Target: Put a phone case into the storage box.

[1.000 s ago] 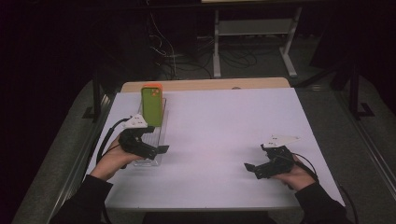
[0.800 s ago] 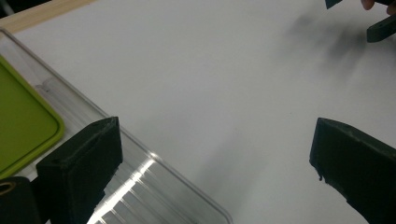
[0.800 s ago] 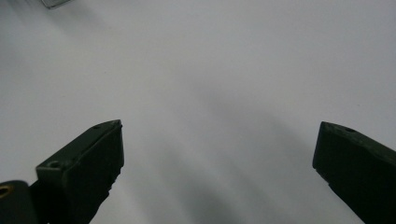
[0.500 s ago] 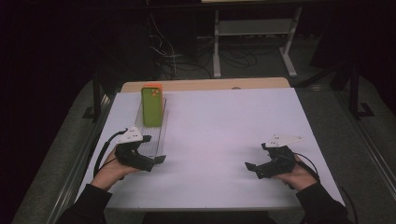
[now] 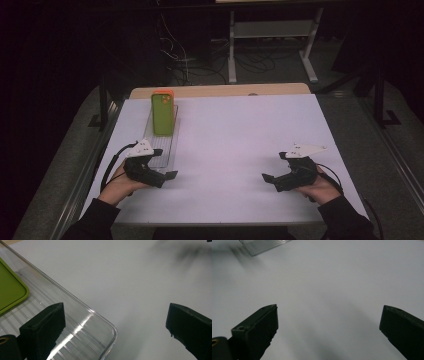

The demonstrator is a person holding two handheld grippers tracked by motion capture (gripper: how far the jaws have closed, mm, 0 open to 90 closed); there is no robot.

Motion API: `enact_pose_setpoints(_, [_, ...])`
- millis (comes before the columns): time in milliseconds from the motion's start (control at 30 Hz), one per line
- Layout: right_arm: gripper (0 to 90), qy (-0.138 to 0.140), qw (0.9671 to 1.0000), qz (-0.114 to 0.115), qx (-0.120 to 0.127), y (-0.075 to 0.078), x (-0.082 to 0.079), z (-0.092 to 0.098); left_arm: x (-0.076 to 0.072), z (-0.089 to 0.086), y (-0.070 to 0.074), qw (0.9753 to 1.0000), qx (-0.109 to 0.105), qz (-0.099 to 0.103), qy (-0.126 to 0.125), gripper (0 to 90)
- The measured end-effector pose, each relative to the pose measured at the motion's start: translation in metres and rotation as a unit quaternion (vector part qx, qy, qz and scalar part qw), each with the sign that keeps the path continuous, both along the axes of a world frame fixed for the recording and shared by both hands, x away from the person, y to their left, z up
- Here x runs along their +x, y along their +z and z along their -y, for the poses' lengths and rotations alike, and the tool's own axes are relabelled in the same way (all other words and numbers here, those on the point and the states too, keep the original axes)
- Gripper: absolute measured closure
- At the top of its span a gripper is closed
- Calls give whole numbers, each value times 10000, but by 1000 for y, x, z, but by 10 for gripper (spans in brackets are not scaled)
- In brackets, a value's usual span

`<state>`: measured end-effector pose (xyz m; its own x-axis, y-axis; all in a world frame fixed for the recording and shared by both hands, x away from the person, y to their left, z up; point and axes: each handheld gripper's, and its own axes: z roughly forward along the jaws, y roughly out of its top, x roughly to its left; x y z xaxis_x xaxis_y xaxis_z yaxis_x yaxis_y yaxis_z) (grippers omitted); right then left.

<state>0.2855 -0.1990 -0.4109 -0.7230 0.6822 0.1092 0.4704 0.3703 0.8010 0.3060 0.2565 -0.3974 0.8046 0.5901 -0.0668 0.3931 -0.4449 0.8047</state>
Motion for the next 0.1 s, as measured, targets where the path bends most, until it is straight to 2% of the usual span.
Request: enact_pose_setpoints(100, [12, 5, 10000, 28, -14, 1, 0, 0, 0, -1, 0, 10000, 40, 47, -26, 19])
